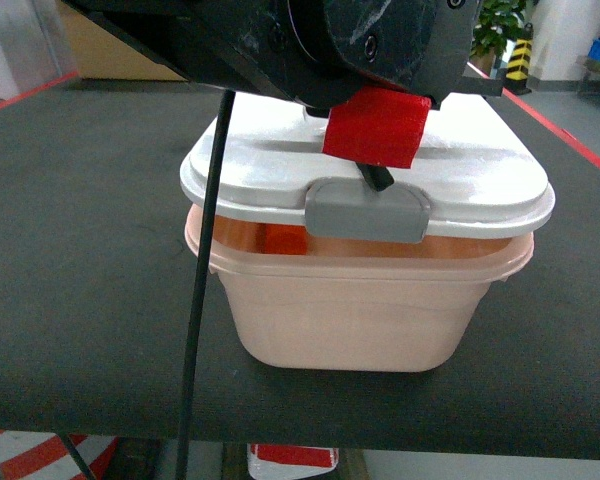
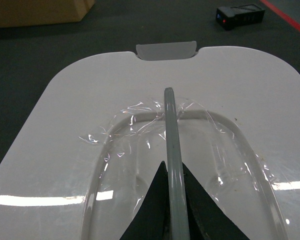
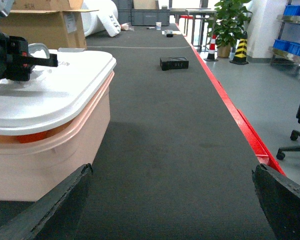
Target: Pick capacitor and pack into box
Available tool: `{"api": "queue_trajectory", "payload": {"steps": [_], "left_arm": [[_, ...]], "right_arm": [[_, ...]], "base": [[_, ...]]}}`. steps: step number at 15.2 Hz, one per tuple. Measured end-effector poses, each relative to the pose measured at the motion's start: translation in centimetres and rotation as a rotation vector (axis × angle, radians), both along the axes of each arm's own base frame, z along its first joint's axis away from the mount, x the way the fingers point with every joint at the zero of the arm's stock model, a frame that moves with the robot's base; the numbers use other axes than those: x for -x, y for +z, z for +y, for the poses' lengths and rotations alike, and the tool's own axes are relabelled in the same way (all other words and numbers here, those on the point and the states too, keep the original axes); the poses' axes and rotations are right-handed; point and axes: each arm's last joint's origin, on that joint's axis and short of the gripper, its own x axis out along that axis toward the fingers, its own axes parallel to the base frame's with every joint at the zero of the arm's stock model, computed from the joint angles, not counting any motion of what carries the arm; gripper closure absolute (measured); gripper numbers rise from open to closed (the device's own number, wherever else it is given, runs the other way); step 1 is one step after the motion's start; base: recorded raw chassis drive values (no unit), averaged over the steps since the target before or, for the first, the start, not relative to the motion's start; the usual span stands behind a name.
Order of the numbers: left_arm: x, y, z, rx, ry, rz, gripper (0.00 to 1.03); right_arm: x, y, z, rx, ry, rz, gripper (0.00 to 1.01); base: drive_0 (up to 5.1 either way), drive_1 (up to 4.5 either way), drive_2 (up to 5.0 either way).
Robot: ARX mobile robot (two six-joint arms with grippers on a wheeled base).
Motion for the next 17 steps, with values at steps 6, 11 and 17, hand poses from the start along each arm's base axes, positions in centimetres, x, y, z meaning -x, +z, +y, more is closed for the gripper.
{"api": "queue_trajectory", "payload": {"steps": [6,11,17], "left_arm": [[0.2,-1.5,0.1,0.017,0.029,0.045,1.01],[0.6,-2.3,0.2,0.051,-0.003,0.043,0.78],[0.9,3.0,1.5,0.129,-0.03,-0.145,0.04]], "right_arm": [[0.0,0.0,0.0,0.0,0.0,0.0,0.03],[0.0,0.0,0.0,0.0,0.0,0.0,0.03],[0.0,0.0,0.0,0.0,0.0,0.0,0.03]], "base": [[0.0,0.0,0.0],[0.0,0.0,0.0],[0.0,0.0,0.0]]}}
